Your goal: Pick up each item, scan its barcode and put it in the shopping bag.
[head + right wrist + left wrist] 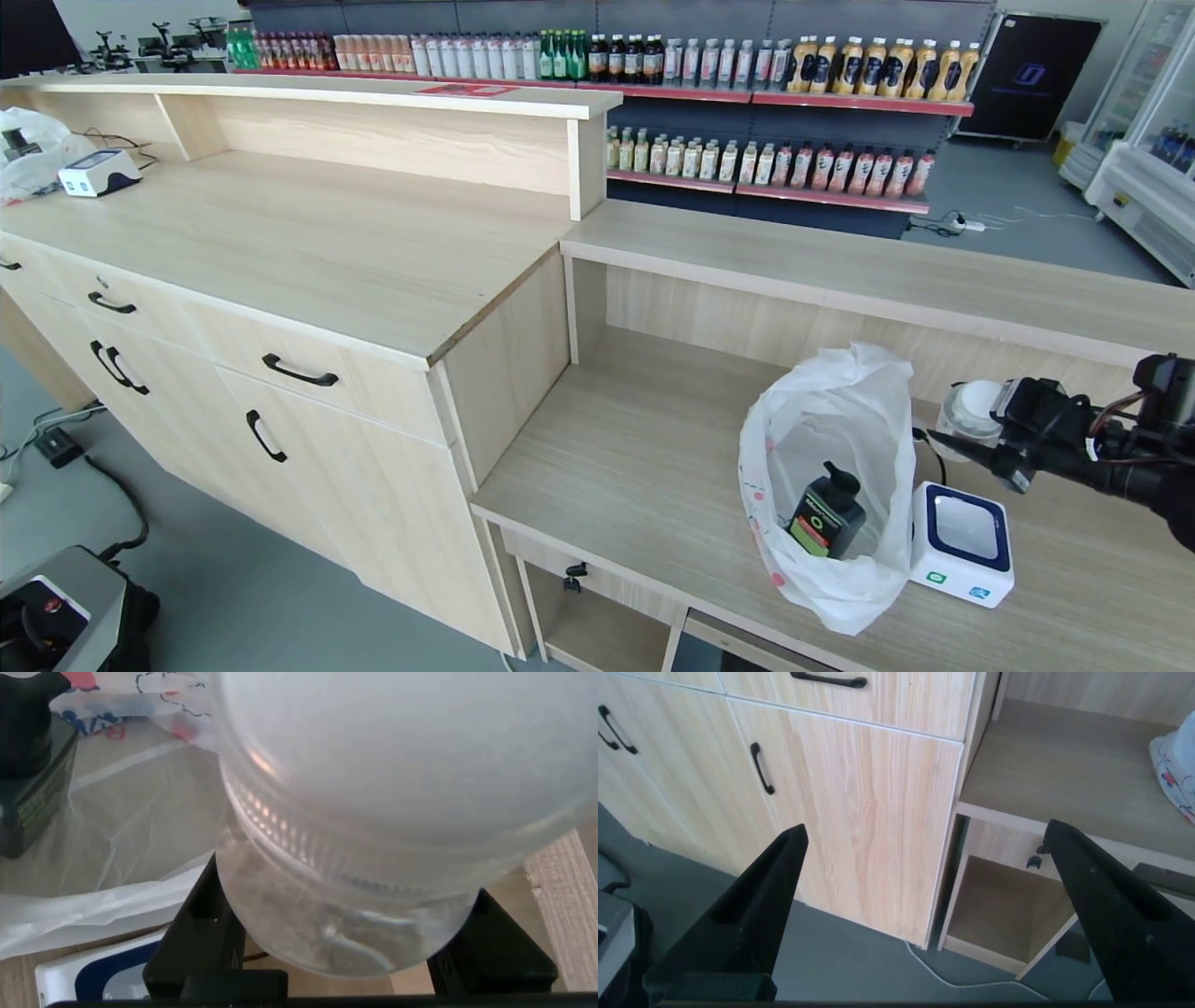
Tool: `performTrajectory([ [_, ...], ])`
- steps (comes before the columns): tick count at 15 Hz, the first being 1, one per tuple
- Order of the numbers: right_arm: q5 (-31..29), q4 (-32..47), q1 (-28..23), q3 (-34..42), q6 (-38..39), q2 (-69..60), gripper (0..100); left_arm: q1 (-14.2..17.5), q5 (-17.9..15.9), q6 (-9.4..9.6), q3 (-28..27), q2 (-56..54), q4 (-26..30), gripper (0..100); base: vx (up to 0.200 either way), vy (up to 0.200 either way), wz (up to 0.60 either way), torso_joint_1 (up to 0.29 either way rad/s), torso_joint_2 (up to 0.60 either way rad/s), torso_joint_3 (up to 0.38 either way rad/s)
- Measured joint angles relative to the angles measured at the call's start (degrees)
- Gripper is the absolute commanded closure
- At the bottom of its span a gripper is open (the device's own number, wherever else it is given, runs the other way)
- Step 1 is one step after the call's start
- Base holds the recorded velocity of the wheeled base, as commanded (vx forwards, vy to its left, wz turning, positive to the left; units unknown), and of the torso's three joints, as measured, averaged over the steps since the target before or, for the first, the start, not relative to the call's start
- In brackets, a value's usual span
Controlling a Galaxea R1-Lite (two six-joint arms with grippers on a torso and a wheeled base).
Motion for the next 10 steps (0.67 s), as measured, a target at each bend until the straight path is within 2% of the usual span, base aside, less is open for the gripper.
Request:
performTrajectory([
  [10, 0.05, -2.40, 0.17, -0.18, 0.09, 3.67, 100, 0.00, 0.00, 0.00, 0.00, 0.00, 0.00, 0, 0.000, 0.000, 0.00, 0.000, 0.00, 0.000],
])
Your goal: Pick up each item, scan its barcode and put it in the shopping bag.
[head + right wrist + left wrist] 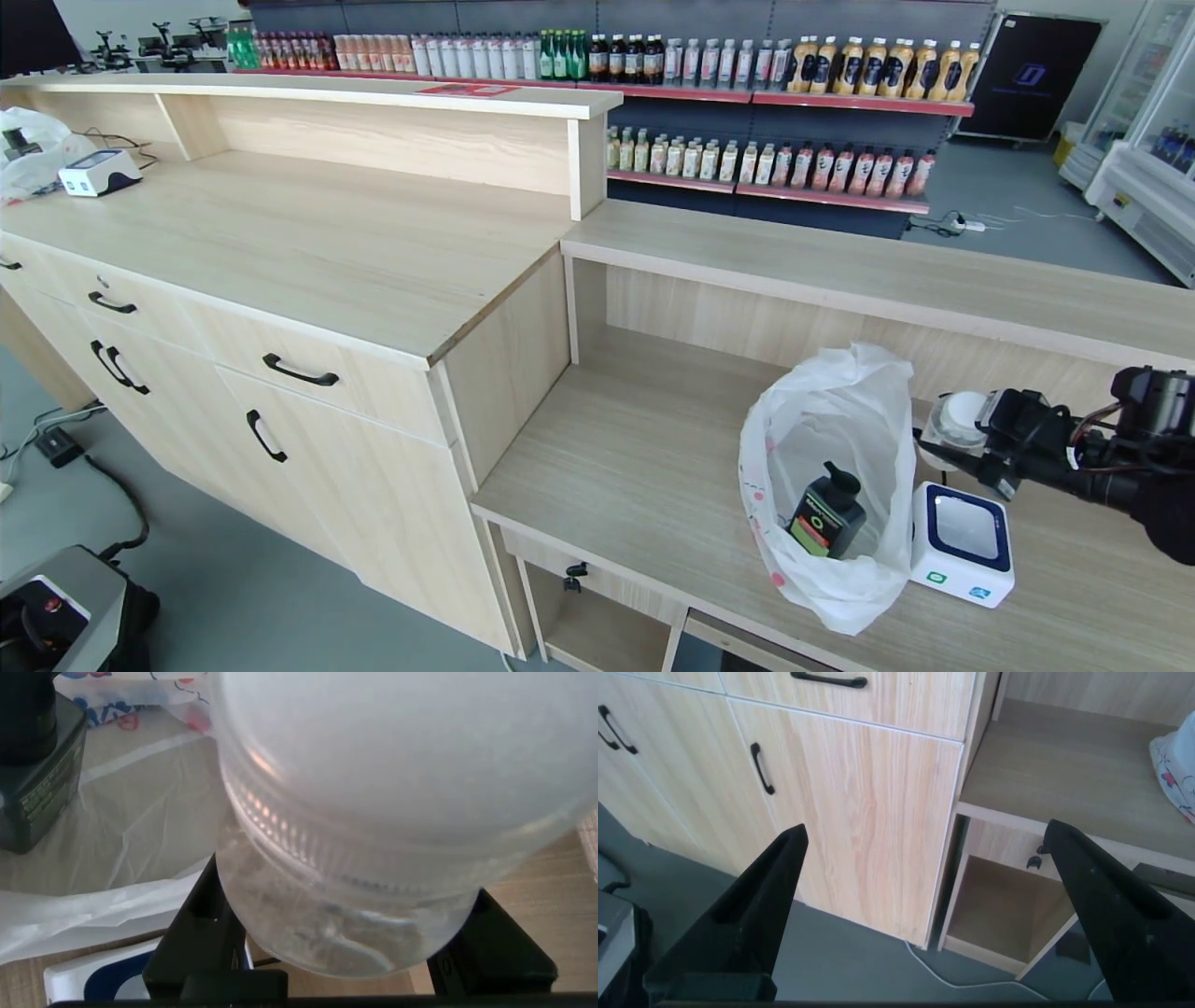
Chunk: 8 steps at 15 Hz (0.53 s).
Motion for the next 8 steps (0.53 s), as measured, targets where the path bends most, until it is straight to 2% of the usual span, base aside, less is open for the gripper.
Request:
performTrajectory([
  [8, -0.02, -2.34, 0.44, -0.13, 0.79, 1.96, 100, 0.00, 0.00, 0.00, 0.00, 0.00, 0.00, 0, 0.000, 0.000, 0.00, 0.000, 0.00, 0.000],
])
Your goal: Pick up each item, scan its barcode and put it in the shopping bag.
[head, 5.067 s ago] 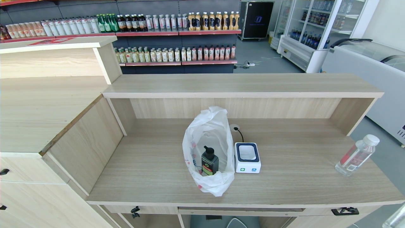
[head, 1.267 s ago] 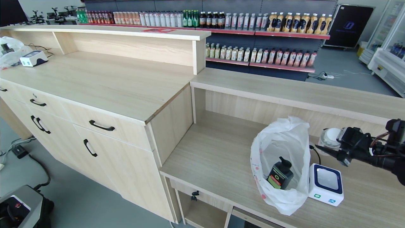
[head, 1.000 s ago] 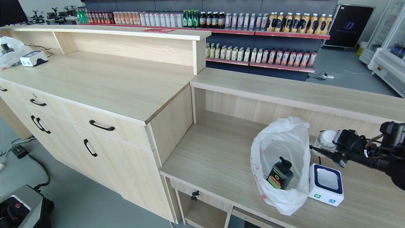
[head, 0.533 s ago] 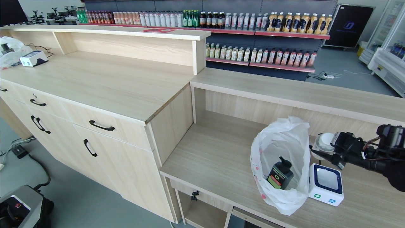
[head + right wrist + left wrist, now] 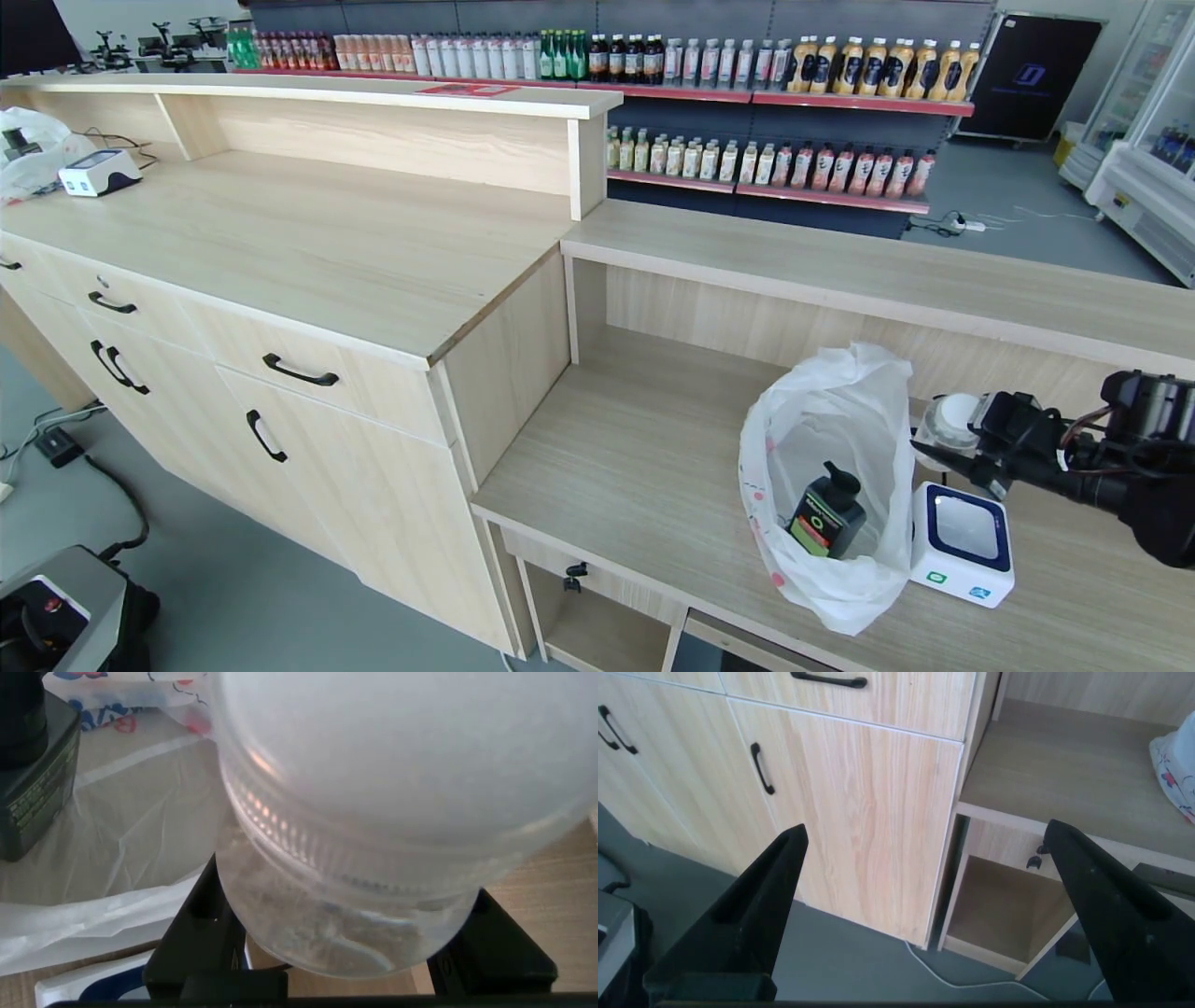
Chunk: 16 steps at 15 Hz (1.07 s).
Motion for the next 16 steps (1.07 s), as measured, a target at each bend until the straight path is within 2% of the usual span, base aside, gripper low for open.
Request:
performTrajectory([
  [6, -0.16, 1.23, 0.02, 0.02, 1.34, -1.41, 100, 0.00, 0.00, 0.00, 0.00, 0.00, 0.00, 0, 0.000, 0.000, 0.00, 0.000, 0.00, 0.000],
  [8, -1.38, 5.71, -0.02, 0.16, 7.50, -5.08, 100, 0.00, 0.00, 0.00, 0.00, 0.00, 0.00, 0, 0.000, 0.000, 0.00, 0.000, 0.00, 0.000],
  [10, -5.25, 13.47, -0.07, 0.16, 18.15, -12.76, 100, 0.00, 0.02, 0.00, 0.00, 0.00, 0.00, 0, 0.000, 0.000, 0.00, 0.000, 0.00, 0.000],
  [12, -12.64, 21.76, -0.16, 0.49, 29.56, -22.17, 100, 0.00, 0.00, 0.00, 0.00, 0.00, 0.00, 0, 0.000, 0.000, 0.00, 0.000, 0.00, 0.000],
  [15, -34.08, 27.00, -0.49, 3.11, 36.88, -32.59, 100, 0.00, 0.02, 0.00, 0.00, 0.00, 0.00, 0, 0.000, 0.000, 0.00, 0.000, 0.00, 0.000],
  [16, -37.14, 27.54, -0.22, 4.07, 39.28, -34.62, 100, 0.02, 0.00, 0.00, 0.00, 0.00, 0.00, 0, 0.000, 0.000, 0.00, 0.000, 0.00, 0.000],
])
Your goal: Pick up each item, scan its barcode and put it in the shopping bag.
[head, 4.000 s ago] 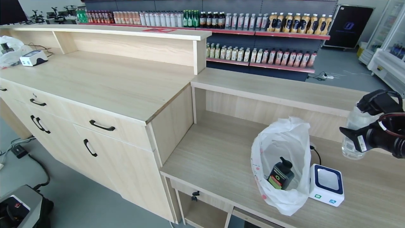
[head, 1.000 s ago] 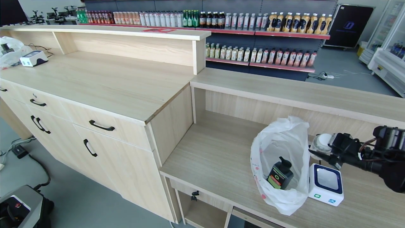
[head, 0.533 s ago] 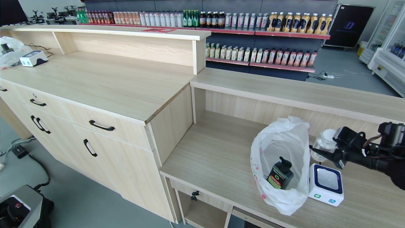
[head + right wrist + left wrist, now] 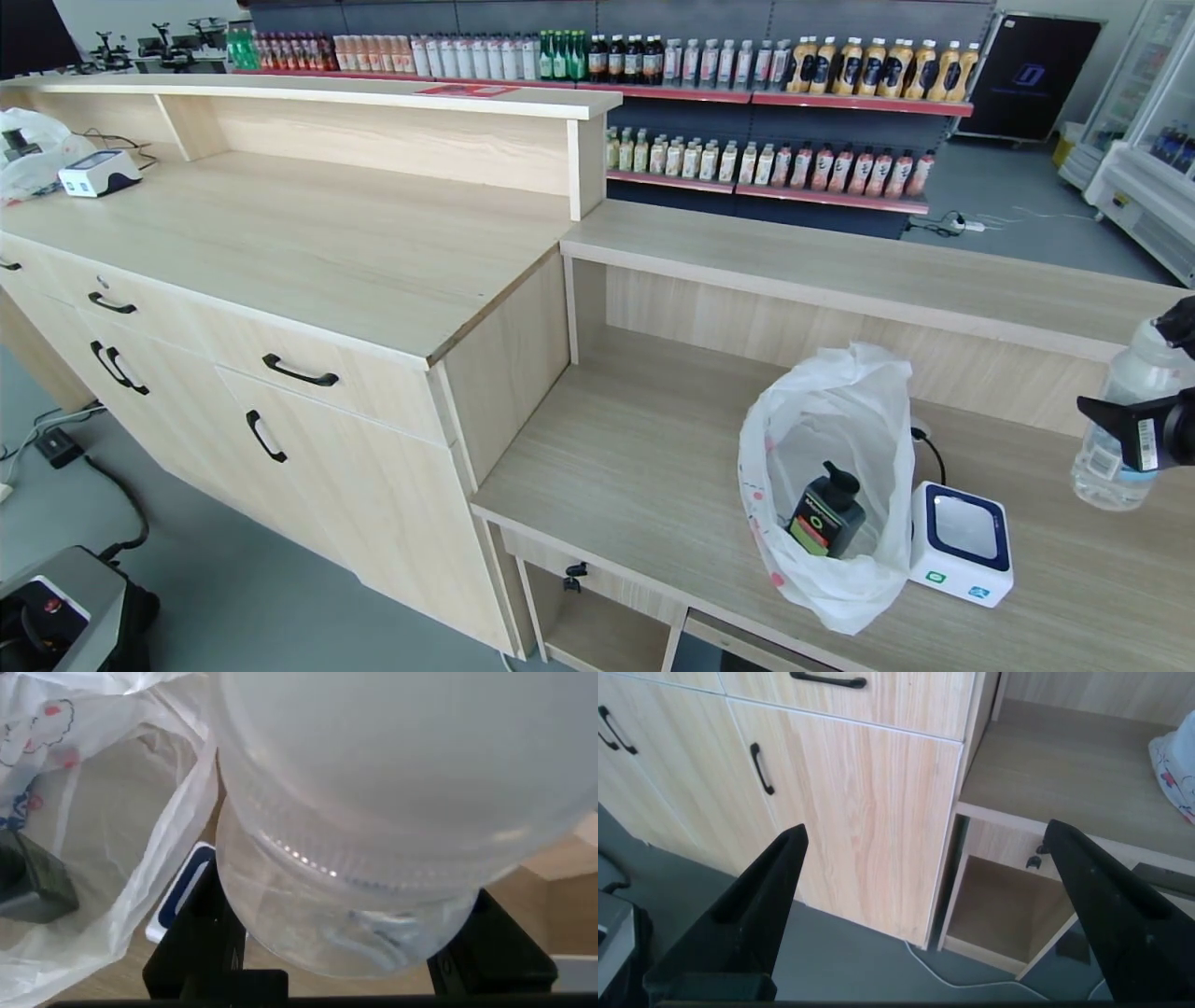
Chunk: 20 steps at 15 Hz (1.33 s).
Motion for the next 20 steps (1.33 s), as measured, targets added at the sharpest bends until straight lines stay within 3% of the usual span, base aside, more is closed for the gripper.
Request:
performTrajectory([
  [4, -2.77, -1.50, 2.62, 1.07, 6.74, -2.90, 100, -0.02, 0.00, 0.00, 0.00, 0.00, 0.00, 0, 0.000, 0.000, 0.60, 0.000, 0.00, 0.004],
  [9, -2.50, -4.21, 6.06, 0.74, 18.22, 2.08, 100, -0.05, 0.02, 0.00, 0.00, 0.00, 0.02, 0, 0.000, 0.000, 0.00, 0.000, 0.00, 0.000],
  [20, -2.33, -29.15, 9.16, -1.10, 19.85, 28.50, 100, 0.00, 0.00, 0.00, 0.00, 0.00, 0.00, 0, 0.000, 0.000, 0.00, 0.000, 0.00, 0.000],
])
